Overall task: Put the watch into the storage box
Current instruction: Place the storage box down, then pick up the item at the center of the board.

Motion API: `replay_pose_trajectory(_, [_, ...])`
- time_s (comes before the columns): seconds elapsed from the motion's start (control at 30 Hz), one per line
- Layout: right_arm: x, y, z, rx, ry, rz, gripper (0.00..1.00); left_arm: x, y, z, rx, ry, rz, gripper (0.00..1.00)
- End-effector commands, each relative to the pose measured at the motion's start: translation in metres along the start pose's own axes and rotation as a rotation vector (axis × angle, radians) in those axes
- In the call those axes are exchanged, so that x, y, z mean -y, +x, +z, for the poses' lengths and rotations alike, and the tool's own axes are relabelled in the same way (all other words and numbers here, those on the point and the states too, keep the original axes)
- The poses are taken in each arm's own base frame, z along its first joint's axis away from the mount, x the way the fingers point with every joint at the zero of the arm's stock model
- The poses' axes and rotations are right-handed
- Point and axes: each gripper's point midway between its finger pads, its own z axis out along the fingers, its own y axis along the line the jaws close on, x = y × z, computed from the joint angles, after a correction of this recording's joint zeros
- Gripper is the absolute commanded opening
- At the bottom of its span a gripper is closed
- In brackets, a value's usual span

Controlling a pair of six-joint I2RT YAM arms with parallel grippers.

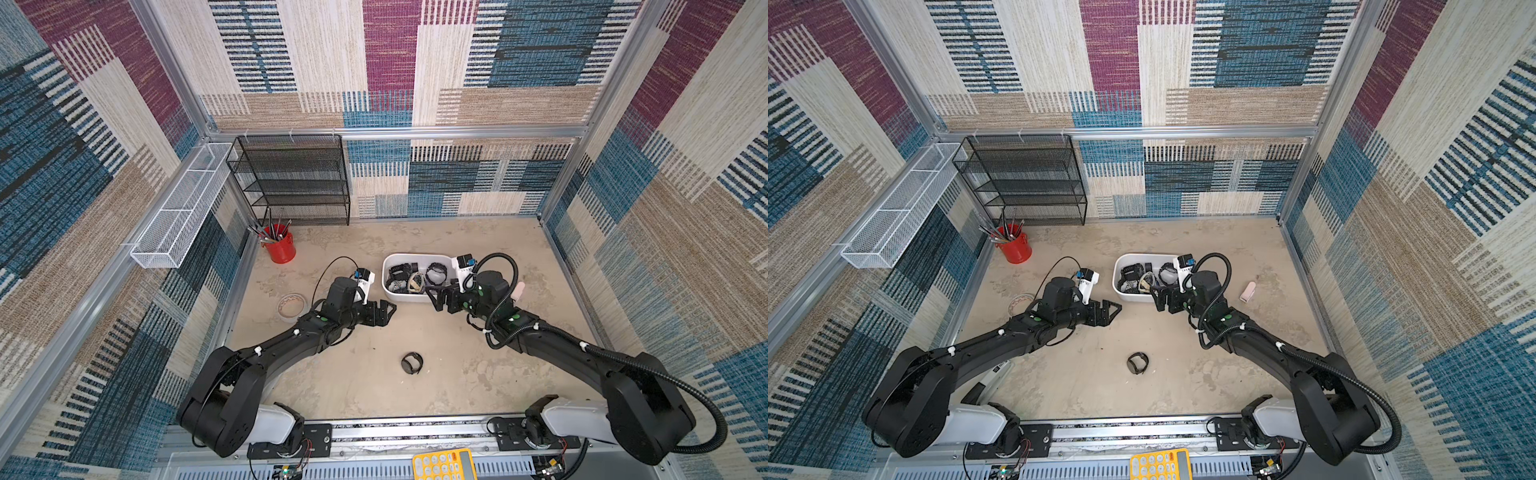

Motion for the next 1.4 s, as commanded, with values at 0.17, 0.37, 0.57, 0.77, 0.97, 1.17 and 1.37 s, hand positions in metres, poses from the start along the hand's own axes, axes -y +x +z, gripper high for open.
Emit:
replay_pose_trajectory(0.17, [0.003,-0.021,-0.004,0.097,0.028,-0.005,1.0,0.016,0.044,-0.006,-0.169,-0.084,0.118,0.87])
replay_pose_trajectory(0.37, [0.005,-0.024,-0.011,0.111,0.049,-0.004,1.0,0.036,0.07,-0.004,-0.272,-0.112,0.229,0.78])
replay_pose_trajectory(0.57, [0.012,-0.025,-0.026,0.133,0.094,0.005,1.0,0.036,0.093,-0.001,-0.352,-0.165,0.309,0.7])
replay_pose_trajectory(0.77, [0.017,-0.024,-0.036,0.137,0.126,0.007,1.0,0.051,0.098,0.008,-0.388,-0.145,0.362,0.65])
replay_pose_trajectory(0.97, [0.018,-0.024,-0.04,0.146,0.135,0.012,1.0,0.054,0.108,0.019,-0.44,-0.156,0.4,0.58])
replay_pose_trajectory(1.17, [0.019,-0.023,-0.04,0.143,0.137,0.01,1.0,0.058,0.114,0.027,-0.473,-0.151,0.417,0.52])
replay_pose_trajectory(1.37, [0.02,-0.024,-0.04,0.145,0.144,0.003,1.0,0.056,0.123,0.035,-0.509,-0.156,0.419,0.42])
